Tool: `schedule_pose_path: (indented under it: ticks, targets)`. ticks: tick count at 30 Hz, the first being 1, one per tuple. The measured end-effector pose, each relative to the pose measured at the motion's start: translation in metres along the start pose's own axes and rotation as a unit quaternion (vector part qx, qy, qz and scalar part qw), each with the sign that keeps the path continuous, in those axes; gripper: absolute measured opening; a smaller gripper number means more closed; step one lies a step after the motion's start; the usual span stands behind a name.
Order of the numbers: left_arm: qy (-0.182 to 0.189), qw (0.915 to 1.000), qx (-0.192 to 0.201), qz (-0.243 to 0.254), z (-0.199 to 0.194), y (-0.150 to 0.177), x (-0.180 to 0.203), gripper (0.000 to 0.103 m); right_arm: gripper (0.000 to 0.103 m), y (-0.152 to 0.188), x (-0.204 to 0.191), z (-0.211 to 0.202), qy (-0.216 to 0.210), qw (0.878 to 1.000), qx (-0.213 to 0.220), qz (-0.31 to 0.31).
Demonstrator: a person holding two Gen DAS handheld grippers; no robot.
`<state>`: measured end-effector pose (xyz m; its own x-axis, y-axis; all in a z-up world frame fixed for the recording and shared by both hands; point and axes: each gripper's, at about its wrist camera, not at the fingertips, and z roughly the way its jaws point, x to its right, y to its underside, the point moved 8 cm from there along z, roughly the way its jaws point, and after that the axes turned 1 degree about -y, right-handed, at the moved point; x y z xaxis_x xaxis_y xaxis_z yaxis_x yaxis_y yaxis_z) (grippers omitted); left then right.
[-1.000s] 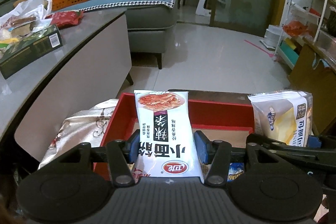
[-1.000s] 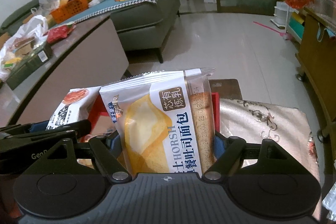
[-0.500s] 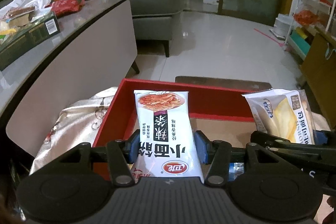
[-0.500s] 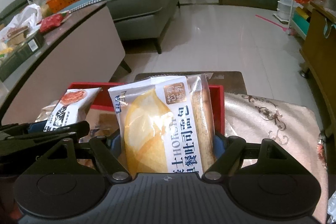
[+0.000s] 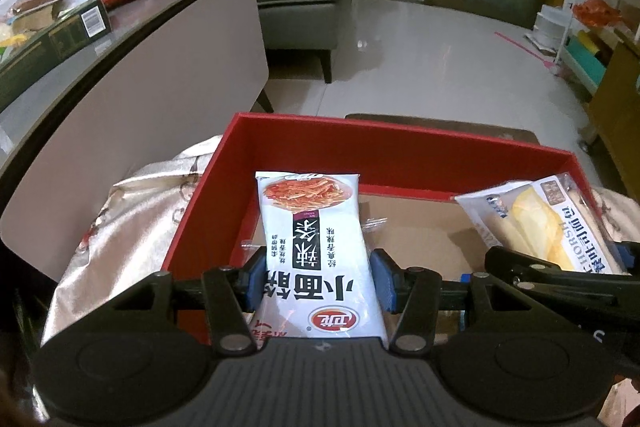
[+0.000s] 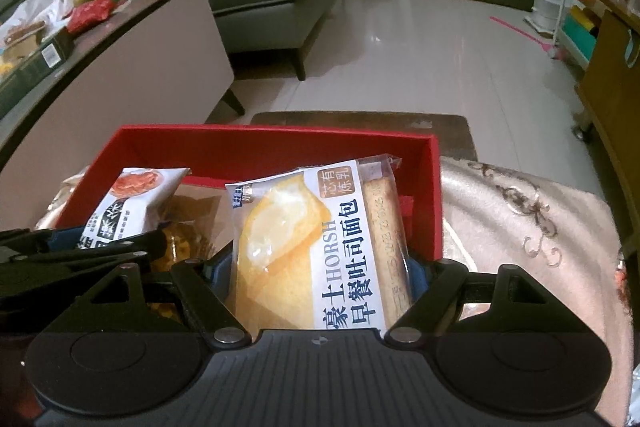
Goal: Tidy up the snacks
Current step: 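Carry the spicy-strip packet and bread pack over the red box with both tools, then lower and release the spicy-strip packet into the box while the right tool releases the bread pack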
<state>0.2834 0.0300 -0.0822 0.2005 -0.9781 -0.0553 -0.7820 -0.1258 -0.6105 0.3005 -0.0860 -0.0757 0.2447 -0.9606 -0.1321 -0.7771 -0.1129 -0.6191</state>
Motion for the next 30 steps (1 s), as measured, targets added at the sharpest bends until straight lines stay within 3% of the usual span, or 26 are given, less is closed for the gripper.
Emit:
schedule_pose_path:
  ticks: [10,17,30]
  targets:
    - [-0.012,0.9999,-0.007,-0.001,0.005,0.003,-0.005,0.048,0.083,0.002,-0.003,0.007,0.002,1.0,-0.005,-0.007]
    - [-0.026,0.9996,0.0,-0.007,0.003,0.001,-0.012,0.063,0.09,-0.001,-0.003,0.005,0.008,1.0,-0.001,0.0]
    - [-0.023,0.9995,0.012,-0.016,-0.008,-0.005,-0.022,0.065,0.091,-0.011,-0.009,-0.007,0.01,1.0,0.023,0.003]
